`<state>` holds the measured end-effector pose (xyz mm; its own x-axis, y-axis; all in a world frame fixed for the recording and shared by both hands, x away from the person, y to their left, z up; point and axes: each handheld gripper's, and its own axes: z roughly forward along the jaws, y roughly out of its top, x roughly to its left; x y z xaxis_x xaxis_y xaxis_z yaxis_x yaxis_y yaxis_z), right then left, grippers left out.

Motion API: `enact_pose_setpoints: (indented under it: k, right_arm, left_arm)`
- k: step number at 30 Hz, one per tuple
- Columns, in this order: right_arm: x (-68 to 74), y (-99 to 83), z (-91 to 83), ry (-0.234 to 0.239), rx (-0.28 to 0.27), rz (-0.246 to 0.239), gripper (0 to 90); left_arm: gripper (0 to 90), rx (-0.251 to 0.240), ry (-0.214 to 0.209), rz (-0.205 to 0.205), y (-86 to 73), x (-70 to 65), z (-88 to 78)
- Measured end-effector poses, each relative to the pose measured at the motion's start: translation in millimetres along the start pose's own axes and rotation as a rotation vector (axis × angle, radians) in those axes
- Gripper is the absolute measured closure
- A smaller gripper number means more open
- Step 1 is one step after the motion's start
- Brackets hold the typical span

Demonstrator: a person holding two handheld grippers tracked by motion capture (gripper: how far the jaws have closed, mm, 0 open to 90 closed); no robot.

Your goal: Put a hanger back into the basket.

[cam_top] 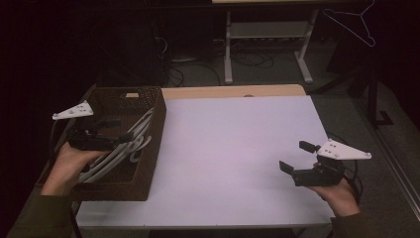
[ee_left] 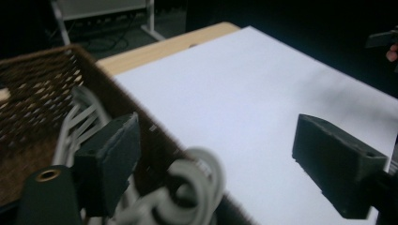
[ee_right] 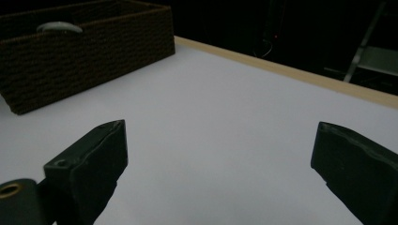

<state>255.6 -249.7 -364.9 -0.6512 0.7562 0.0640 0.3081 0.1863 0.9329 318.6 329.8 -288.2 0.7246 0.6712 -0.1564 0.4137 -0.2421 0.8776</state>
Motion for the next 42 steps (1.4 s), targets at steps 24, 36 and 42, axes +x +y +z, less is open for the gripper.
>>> enact_pose_setpoints:
  k: [24, 36, 42]
  right_arm:
    - [3.9, 55.8, 14.3, 0.031, -0.13, 0.001, 1.3]
    - [0.8, 61.9, 10.3, 0.022, -0.168, 0.007, 1.3]
    - [-0.4, 61.3, 9.3, 0.021, -0.166, 0.01, 1.3]
  left_arm:
    - [2.2, -0.191, -0.083, 0.089, -7.5, -55.2, 50.3]
    - [2.2, -0.191, -0.089, 0.067, -21.8, -57.8, 59.0]
    - [2.2, -0.187, -0.096, 0.068, -23.8, -59.3, 61.1]
